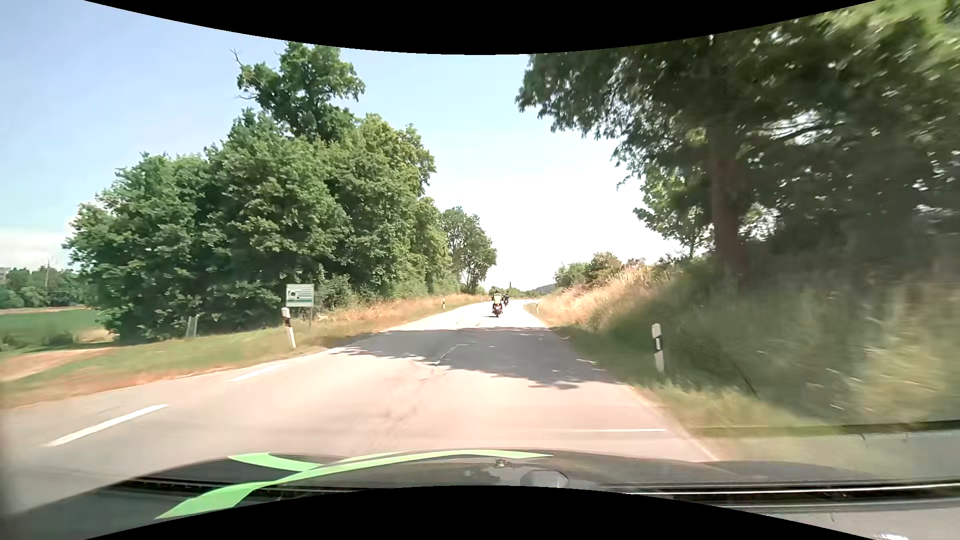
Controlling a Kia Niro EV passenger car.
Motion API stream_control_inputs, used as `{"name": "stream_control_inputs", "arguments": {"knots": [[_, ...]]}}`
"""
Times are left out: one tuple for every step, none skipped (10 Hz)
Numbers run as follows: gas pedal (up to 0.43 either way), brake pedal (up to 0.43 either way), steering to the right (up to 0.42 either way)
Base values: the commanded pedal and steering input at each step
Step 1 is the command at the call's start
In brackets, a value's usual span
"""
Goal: Follow the waypoints while adhering to traffic rules and regulations
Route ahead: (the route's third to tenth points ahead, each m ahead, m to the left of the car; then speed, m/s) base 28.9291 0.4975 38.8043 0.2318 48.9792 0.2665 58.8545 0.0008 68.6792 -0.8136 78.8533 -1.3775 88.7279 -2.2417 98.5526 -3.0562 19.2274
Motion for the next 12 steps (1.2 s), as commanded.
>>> {"name": "stream_control_inputs", "arguments": {"knots": [[0.079, 0.000, -0.002], [0.079, 0.000, -0.002], [0.079, 0.000, -0.002], [0.079, 0.000, -0.002], [0.079, 0.000, -0.001], [0.079, 0.000, -0.002], [0.079, 0.000, -0.002], [0.079, 0.000, 0.000], [0.098, 0.000, 0.003], [0.130, 0.000, 0.004], [0.177, 0.000, 0.004], [0.220, 0.000, 0.004]]}}
